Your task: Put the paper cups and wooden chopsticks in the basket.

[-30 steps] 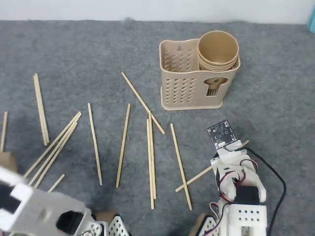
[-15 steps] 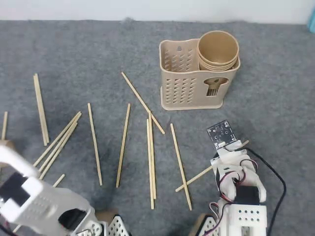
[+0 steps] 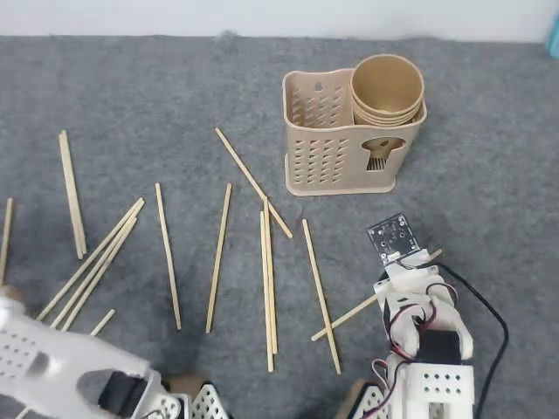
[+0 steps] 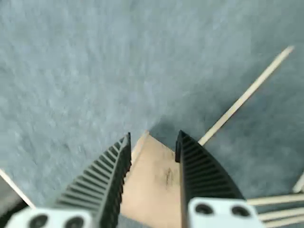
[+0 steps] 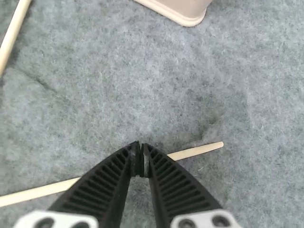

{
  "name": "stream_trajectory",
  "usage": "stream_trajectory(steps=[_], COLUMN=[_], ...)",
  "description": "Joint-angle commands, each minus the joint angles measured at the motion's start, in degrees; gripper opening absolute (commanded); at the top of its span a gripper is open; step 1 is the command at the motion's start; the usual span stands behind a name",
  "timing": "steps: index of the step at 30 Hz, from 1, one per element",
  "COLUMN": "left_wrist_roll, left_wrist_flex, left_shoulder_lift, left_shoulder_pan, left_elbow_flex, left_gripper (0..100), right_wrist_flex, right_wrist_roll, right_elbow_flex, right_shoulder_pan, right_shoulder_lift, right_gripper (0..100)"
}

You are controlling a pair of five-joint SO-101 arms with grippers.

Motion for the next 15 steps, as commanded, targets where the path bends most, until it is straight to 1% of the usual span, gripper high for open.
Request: stream_trajectory(steps=[1,3,4,9,15], left_wrist_roll=[-1.41,-6.15,-7.56,-12.22,-13.27], left_wrist_flex=[6.24,8.70,8.53,8.44,8.44], left_shoulder_lift=[8.88,12.13,12.92,13.19,10.11], left_shoulder_pan=[-5.71,-7.30,-8.09,-10.46,-9.14], left_elbow_flex=[-6.37,-8.31,-8.22,-1.71,4.97], left_gripper=[15,15,15,15,15], right_wrist_flex=[-0.13,-0.22,-0.22,-0.31,-0.22], right_wrist_roll=[0.70,0.70,0.70,0.79,0.79], right_elbow_flex=[-0.26,-0.26,-0.26,-0.18,-0.18], right_shoulder_pan=[-0.40,-0.40,-0.40,-2.07,-2.15], right_shoulder_lift=[-0.75,-0.75,-0.75,-0.75,-0.75], right_gripper=[0.9,0.9,0.9,0.9,0.9])
